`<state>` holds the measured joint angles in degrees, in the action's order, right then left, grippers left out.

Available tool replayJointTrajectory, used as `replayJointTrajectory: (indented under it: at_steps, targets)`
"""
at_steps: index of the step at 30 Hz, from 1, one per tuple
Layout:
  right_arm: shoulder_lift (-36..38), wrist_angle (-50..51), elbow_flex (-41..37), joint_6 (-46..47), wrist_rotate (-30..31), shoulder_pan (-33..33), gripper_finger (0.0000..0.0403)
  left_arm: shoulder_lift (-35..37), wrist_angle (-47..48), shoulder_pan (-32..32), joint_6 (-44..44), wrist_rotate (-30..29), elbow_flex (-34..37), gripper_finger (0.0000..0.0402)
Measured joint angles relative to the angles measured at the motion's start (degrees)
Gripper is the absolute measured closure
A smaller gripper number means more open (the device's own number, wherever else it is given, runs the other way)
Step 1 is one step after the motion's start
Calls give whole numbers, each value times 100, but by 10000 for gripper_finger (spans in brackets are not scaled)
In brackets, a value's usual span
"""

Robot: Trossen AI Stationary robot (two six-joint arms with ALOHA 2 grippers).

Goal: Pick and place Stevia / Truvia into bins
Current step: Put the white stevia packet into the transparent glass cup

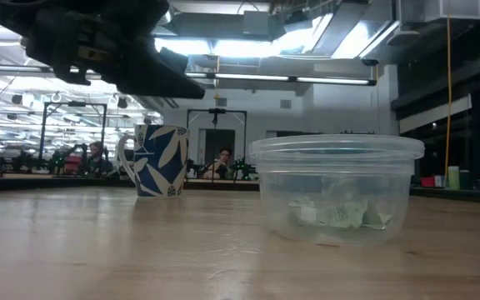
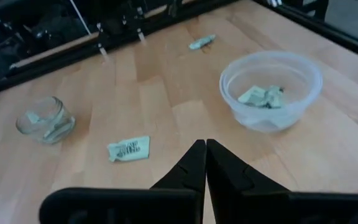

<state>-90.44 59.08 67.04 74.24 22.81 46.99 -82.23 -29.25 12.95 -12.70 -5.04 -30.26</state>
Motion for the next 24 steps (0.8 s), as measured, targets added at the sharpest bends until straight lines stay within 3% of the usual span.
replayJointTrajectory:
  at_steps: [7, 18, 24]
  targets:
    - [-516, 582, 697, 1239, -317, 411, 401, -1, -413, -4, -6, -2, -2, 393]
    - [-974, 690, 753, 1694, -642, 502, 397, -3, -427, -4, -6, -8, -2, 394]
    - [-1002, 685, 752, 2061, -643, 500, 347, -3, -462, -4, -6, -13, -2, 393]
